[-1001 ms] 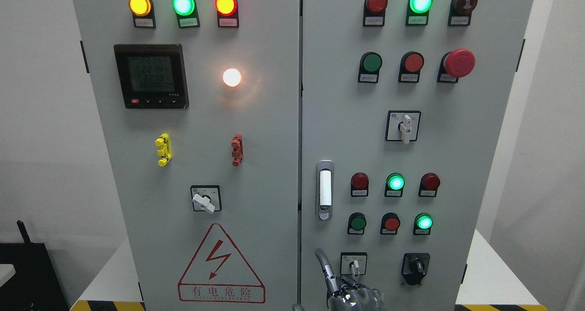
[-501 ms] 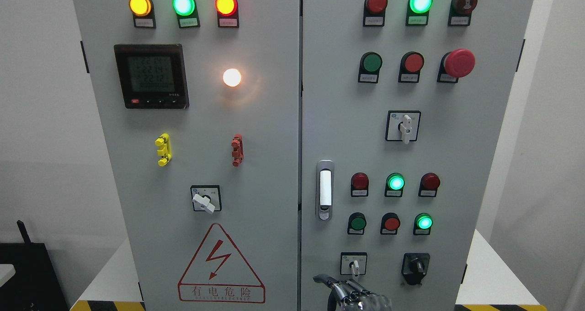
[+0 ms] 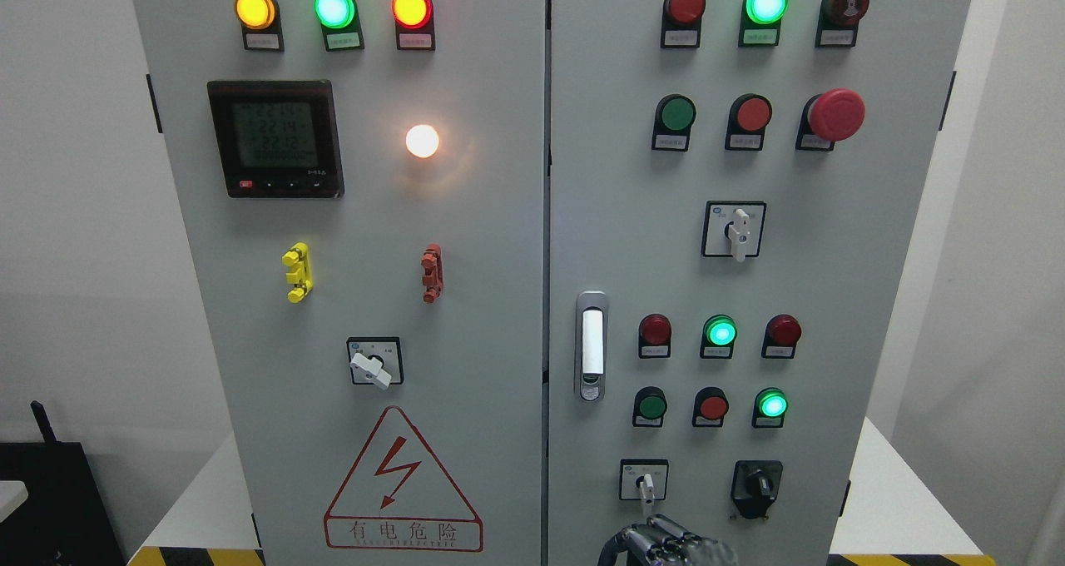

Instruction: Release door handle

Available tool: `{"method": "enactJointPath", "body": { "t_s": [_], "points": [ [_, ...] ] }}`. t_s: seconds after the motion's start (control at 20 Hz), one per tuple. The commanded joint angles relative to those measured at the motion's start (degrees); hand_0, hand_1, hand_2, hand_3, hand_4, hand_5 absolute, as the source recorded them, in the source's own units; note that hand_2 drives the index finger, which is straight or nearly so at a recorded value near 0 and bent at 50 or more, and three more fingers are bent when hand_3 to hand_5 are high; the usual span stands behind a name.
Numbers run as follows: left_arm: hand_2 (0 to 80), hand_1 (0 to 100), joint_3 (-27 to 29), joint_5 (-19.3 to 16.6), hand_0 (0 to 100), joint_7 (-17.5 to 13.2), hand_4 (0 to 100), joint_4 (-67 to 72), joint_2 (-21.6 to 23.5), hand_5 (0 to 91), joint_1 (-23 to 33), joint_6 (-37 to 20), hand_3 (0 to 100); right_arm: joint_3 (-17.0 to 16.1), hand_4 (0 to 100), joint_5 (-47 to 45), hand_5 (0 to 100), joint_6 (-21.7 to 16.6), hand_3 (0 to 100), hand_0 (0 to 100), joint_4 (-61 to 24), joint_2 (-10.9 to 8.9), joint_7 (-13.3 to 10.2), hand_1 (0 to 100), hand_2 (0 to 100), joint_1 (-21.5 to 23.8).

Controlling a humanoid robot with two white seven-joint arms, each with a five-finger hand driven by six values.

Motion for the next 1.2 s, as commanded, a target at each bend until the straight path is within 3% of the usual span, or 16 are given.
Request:
{"method": "enactJointPath", "body": {
  "t_s": [0.0, 0.3, 0.55, 0.7, 0.85, 1.15],
  "points": [
    [0.0, 39, 0.00, 0.01, 12, 0.05, 0, -1.76, 0.00, 0.0, 1.76, -0.03, 0, -0.27, 91, -0.84, 95, 0.33, 100, 27, -0.67, -2.96, 0.04, 0, 100, -0.31],
    [0.0, 39, 0.00, 0.01, 12, 0.05, 0, -1.76, 0.00, 0.0, 1.76, -0.03, 0, -0.27, 93, 0.39, 96, 1.38, 100, 27, -1.28, -3.84, 0.04, 0, 100, -0.67],
    [0.0, 39, 0.00, 0.01, 12, 0.05, 0, -1.76, 0.00, 0.0, 1.76, -0.03, 0, -0.36, 93, 5.93, 96, 7.35, 100, 28, -1.28, -4.01, 0.65, 0, 100, -2.07],
    [0.0, 39, 0.00, 0.01, 12, 0.05, 0, -1.76, 0.00, 0.0, 1.76, -0.03, 0, -0.45, 94, 9.34, 96, 9.29, 100, 26, -1.28, -5.24, 1.00, 0, 100, -2.95],
    [0.0, 39, 0.00, 0.01, 12, 0.05, 0, -1.76, 0.00, 0.0, 1.76, -0.03, 0, -0.62, 99, 13.13, 96, 9.56, 100, 25, -2.33, -5.60, 2.15, 0, 100, -2.60],
    [0.0, 39, 0.00, 0.01, 12, 0.05, 0, -1.76, 0.00, 0.0, 1.76, -0.03, 0, -0.89, 96, 19.46, 97, 9.64, 100, 24, -3.83, -5.42, 2.15, 0, 100, -1.90]
  ]
}}
